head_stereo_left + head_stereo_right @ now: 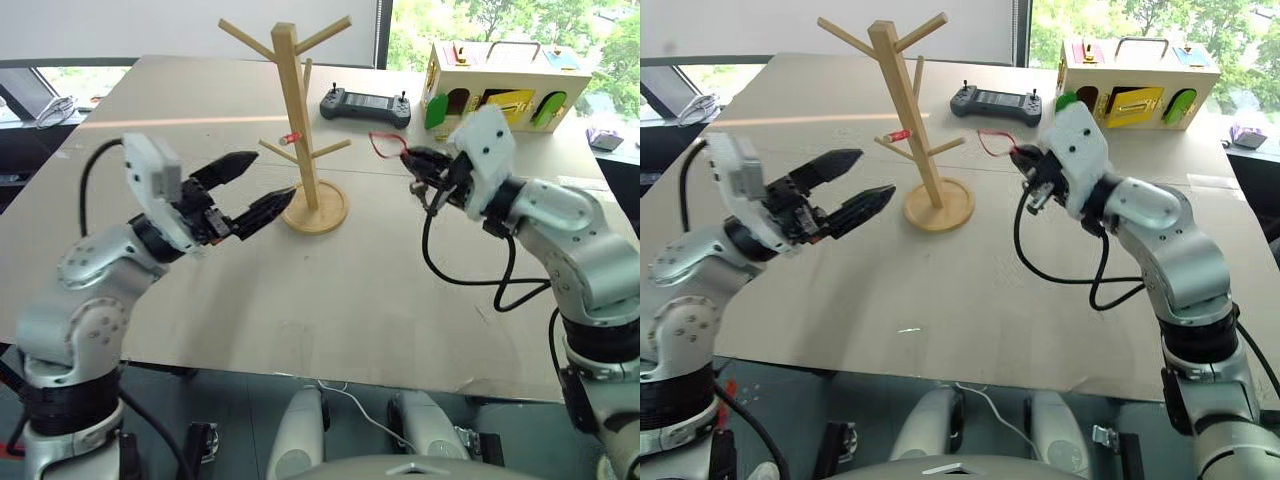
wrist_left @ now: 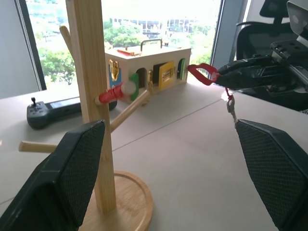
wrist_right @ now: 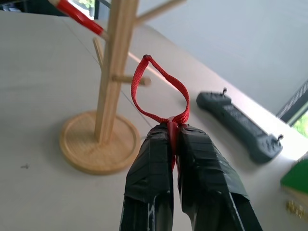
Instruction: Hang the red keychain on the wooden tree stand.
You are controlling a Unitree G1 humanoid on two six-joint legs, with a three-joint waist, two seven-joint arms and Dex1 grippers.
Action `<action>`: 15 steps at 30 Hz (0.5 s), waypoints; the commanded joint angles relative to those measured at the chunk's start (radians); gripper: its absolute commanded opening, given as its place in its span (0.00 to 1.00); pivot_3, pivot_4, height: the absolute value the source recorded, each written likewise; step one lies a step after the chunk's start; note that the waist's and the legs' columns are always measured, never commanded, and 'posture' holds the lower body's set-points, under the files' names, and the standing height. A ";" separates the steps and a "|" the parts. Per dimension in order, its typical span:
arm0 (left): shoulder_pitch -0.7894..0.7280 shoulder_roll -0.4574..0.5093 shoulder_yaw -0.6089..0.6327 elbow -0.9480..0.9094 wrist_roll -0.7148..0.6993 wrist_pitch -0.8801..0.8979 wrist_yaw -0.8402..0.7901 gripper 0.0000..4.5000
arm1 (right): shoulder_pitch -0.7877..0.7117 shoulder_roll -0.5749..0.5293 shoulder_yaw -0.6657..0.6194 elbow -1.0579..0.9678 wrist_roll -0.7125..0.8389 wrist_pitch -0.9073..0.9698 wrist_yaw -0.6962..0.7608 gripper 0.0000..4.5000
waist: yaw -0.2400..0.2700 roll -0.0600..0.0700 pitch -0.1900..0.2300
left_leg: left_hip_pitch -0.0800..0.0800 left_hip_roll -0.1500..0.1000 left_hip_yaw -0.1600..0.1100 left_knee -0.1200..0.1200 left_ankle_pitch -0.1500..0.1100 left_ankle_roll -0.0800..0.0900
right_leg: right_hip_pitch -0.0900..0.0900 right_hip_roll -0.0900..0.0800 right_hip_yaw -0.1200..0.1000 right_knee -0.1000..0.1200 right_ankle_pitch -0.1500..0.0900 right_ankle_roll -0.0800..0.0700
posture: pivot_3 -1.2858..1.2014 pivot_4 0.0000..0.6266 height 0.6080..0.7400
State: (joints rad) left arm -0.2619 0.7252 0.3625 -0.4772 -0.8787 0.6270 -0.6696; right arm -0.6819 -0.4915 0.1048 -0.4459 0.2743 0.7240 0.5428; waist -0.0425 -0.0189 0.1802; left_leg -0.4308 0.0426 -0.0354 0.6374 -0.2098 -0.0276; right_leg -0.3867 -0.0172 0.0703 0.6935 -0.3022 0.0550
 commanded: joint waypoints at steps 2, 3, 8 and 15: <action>0.033 0.036 0.056 -0.067 -0.035 0.022 0.020 1.00 | -0.060 0.013 0.058 0.035 -0.069 -0.144 0.017 0.01 | 0.002 0.000 0.000 | 0.000 0.000 0.000 0.000 0.000 0.000 | 0.000 0.000 0.000 0.000 0.000 0.000 | 0.52 0.24 1.00; 0.043 0.041 0.068 -0.066 -0.037 0.023 0.019 1.00 | -0.068 0.016 0.080 0.049 -0.091 -0.175 0.020 0.01 | 0.002 0.000 0.000 | 0.000 0.000 0.000 0.000 0.000 0.000 | 0.000 0.000 0.000 0.000 0.000 0.000 | 0.52 0.24 1.00; 0.074 0.052 0.092 -0.063 -0.043 0.023 0.019 1.00 | -0.086 0.034 0.156 0.109 -0.180 -0.281 0.027 0.01 | 0.001 0.000 0.000 | 0.000 0.000 0.000 0.000 0.000 0.000 | 0.000 0.000 0.000 0.000 0.000 0.000 | 0.52 0.24 1.00; 0.144 0.078 0.127 -0.081 -0.035 0.019 0.013 1.00 | -0.106 0.088 0.223 0.173 -0.276 -0.442 0.029 0.01 | 0.000 0.000 0.000 | 0.000 0.000 0.000 0.000 0.000 0.000 | -0.001 0.000 0.000 0.001 0.000 0.000 | 0.52 0.24 1.00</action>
State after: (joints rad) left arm -0.1140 0.7870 0.4496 -0.5161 -0.9063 0.6533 -0.6533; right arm -0.7595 -0.4098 0.3301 -0.2559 0.0168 0.3328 0.5685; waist -0.0426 -0.0188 0.1804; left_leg -0.4308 0.0428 -0.0354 0.6374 -0.2097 -0.0278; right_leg -0.3874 -0.0173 0.0704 0.6942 -0.3021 0.0547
